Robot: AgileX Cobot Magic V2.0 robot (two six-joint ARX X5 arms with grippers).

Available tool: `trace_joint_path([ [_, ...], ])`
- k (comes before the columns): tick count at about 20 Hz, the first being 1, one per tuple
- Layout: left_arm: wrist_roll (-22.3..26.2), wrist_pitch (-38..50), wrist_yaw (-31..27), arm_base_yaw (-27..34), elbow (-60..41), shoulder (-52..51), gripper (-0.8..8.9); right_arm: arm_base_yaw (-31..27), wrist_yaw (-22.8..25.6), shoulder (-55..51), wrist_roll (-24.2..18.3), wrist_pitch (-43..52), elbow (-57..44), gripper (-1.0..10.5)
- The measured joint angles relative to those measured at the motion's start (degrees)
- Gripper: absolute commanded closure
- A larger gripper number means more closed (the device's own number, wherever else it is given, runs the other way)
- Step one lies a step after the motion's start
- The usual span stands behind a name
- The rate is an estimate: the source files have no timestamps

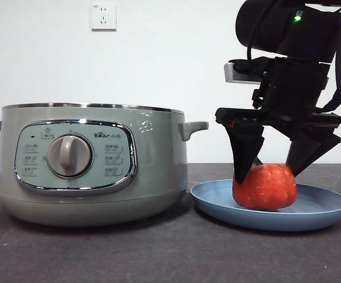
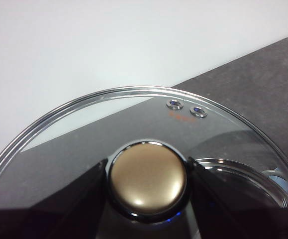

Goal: Take the pumpkin out from the steamer,put the pumpkin in the blue plate,close the lid

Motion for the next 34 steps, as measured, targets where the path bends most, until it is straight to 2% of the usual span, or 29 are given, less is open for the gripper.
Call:
trace_joint_path([
  [2, 0.00, -0.11, 0.02, 0.00, 0.00, 0.00, 8.23, -0.04, 0.00, 0.00, 0.00, -0.20, 0.00, 5.1],
  [5, -0.02, -0.94, 0.04, 0.00, 0.00, 0.00, 8.23, -0.04, -0.02, 0.00, 0.00, -1.18, 0.00, 4.3],
  [13, -0.90, -2.16, 1.51, 0.00, 0.00, 0.00, 8.23, -0.04, -0.02, -1.22, 0.02, -1.18, -0.02, 4.4],
  [18, -3.13, -1.55, 3.08, 0.00, -1.90, 0.09, 8.23, -0.04, 0.02, -13.66, 0.35, -1.07, -0.04, 4.4],
  [26, -8.46, 9.22, 4.31, 0.00, -17.05, 0.87, 8.23, -0.04, 0.04, -34.10, 0.46, -1.09, -0.04, 4.4],
  [29, -9.92, 13.46, 4.59, 0.00, -19.82, 0.87, 8.23, -0.04, 0.02, -40.13, 0.87, -1.09, -0.04, 4.4],
  [34, -10.88, 15.82, 5.57, 0.00, -20.68, 2.21, 8.23, -0.04, 0.02, -45.57, 1.73, -1.11, -0.04, 4.4],
])
